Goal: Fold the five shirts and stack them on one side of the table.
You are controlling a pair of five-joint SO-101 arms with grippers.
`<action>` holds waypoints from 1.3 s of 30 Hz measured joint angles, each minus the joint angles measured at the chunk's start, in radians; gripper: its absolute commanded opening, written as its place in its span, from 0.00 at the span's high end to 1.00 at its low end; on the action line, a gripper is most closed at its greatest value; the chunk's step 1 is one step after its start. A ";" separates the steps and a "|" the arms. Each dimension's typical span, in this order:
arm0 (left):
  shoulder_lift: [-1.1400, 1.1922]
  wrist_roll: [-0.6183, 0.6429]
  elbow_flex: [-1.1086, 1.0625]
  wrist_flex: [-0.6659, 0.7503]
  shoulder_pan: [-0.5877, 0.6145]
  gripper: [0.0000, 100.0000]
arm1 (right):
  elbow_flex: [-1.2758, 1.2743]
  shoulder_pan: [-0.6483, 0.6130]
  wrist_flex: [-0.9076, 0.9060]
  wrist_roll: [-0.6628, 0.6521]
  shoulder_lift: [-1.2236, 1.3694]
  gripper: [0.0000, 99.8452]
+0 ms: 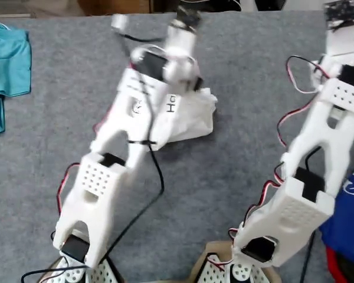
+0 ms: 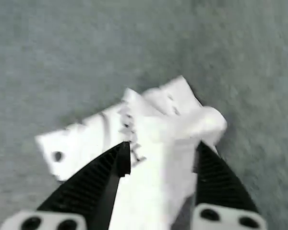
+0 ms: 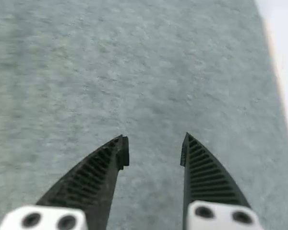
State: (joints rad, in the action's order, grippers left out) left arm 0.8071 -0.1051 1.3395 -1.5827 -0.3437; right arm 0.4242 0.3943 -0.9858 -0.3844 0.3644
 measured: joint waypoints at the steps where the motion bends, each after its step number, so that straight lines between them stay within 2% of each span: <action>1: 0.000 0.000 0.037 -0.014 0.026 0.97 | 0.000 -0.021 -0.009 -0.005 0.000 0.81; 5: -0.002 0.000 0.086 -0.075 0.133 0.98 | 0.000 -0.135 -0.069 -0.064 0.000 0.82; 10: 0.063 0.003 -0.038 -0.097 0.213 0.98 | 0.063 -0.333 -0.153 -0.078 0.000 1.00; 15: 0.187 0.002 -0.114 0.000 0.216 0.98 | 0.104 -0.502 -0.158 -0.078 0.000 1.00; 22: 0.272 0.069 -0.121 0.100 0.216 0.98 | 0.107 -0.657 -0.158 -0.078 0.066 0.99; 29: 0.311 0.075 -0.121 0.114 0.241 0.98 | 0.107 -0.672 -0.186 -0.078 0.218 0.99; 39: 0.316 0.077 -0.121 0.138 0.276 0.98 | 0.109 -0.646 -0.402 -0.087 0.244 0.99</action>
State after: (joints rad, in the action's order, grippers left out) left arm 1.1231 -0.0284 1.2183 -1.4446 -0.0675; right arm 0.5332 -0.2516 -1.3878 -0.4718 0.6084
